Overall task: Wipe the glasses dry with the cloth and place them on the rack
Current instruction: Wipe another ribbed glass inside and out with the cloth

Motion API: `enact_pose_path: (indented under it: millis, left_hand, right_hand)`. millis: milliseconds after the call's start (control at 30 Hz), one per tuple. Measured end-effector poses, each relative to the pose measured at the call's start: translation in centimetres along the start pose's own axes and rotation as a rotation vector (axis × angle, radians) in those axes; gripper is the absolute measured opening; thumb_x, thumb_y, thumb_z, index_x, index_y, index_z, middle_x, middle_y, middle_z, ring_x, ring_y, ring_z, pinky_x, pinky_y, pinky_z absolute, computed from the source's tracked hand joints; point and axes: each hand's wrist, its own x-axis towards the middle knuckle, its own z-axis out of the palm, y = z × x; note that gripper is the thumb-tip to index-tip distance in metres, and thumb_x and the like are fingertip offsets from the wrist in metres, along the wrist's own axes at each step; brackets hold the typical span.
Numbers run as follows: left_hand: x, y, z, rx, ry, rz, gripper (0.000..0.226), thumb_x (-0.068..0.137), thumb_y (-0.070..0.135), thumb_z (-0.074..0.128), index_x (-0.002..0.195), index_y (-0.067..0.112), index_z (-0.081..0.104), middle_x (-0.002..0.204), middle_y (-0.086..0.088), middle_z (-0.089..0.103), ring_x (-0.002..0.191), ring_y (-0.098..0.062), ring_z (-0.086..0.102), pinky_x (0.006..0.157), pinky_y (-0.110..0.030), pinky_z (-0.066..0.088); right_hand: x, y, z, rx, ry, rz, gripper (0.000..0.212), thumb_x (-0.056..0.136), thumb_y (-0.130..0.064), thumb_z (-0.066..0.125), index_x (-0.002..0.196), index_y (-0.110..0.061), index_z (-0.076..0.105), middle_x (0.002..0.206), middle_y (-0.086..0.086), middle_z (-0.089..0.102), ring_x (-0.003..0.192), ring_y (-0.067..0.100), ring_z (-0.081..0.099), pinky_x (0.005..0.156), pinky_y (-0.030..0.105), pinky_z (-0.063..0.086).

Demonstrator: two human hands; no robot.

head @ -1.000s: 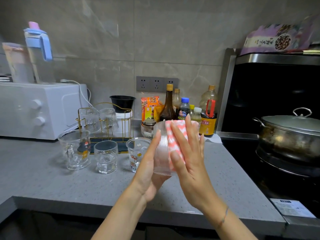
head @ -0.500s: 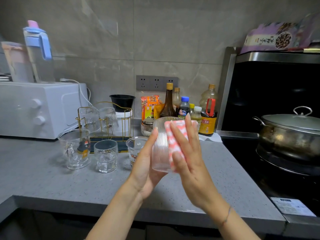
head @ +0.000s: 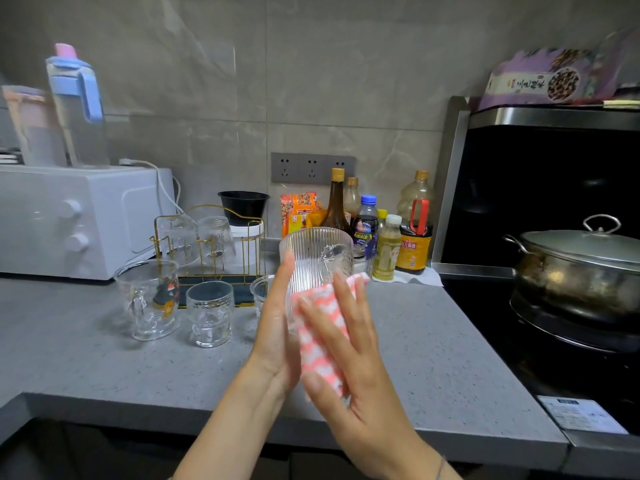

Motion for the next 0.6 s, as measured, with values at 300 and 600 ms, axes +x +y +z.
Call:
enact_pose_path:
  millis: [300,600]
  left_hand:
    - [0.1,-0.7,0.4,0.105,0.034,0.060,0.052,0.087,0.058,0.047,0.101,0.019,0.078,0.111,-0.008,0.073,0.094,-0.019,0.071,0.089,-0.037,0.052]
    - [0.0,-1.3,0.2,0.169,0.013,0.094,0.050,0.085,0.058,0.051,0.115,0.024,0.073,0.121,-0.009,0.069,0.110,-0.024,0.066,0.101,-0.046,0.044]
  right_hand:
    - [2.3,0.9,-1.8,-0.051,0.063,0.043,0.055,0.096,-0.060,0.025,0.147,-0.038,0.028,0.160,-0.017,0.000,0.147,0.013,-0.015,0.118,0.020,-0.005]
    - [3.6,1.5,-2.5,-0.064,0.080,0.089,0.063,0.093,-0.065,0.023,0.147,-0.035,0.029,0.159,-0.020,-0.003,0.146,0.008,-0.015,0.114,0.036,0.003]
